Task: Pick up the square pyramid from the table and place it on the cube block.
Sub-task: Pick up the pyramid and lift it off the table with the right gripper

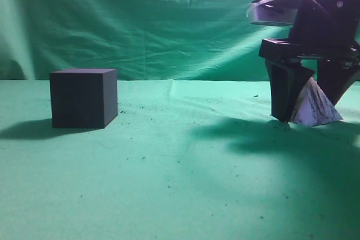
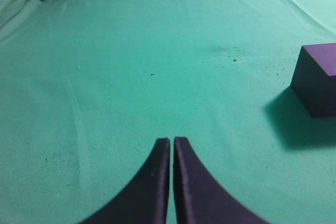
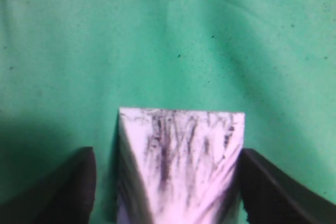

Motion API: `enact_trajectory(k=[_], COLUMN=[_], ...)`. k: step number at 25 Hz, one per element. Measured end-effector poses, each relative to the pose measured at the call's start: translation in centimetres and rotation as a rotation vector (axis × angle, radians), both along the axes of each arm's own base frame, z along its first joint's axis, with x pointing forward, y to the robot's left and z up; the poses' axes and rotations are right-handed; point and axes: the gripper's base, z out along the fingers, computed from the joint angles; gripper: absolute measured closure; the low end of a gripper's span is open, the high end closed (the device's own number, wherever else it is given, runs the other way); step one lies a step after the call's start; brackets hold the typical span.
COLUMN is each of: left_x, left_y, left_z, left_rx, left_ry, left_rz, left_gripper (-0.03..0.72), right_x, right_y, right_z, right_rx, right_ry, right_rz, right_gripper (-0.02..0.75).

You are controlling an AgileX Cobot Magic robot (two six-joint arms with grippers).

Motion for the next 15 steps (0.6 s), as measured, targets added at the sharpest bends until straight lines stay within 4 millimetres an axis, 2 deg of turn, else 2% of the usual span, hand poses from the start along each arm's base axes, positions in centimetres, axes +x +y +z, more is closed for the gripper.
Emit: enact_trajectory(k=[3, 4, 6, 15], left_x=[0.00, 0.00, 0.00, 0.00], left_y=[0.00, 0.00, 0.00, 0.00], left_z=[0.00, 0.00, 0.00, 0.00], left_rx=[0.000, 0.000, 0.000, 0.000], left_ry=[0.000, 0.000, 0.000, 0.000], left_rz=[0.000, 0.000, 0.000, 0.000], left_gripper=[0.688, 0.688, 0.688, 0.688], right_x=[0.22, 0.24, 0.23, 0.58], right_y=[-0.09, -0.15, -0.24, -0.22], right_z=[-0.18, -0.18, -0.18, 0.62], right_rx=[-0.032, -0.038, -0.049, -0.074], right_ry=[-0.011, -0.013, -0.011, 0.007], right_rz=[0.029, 0.029, 0.029, 0.021], right_gripper=[0.195, 0.266, 0.332, 0.325])
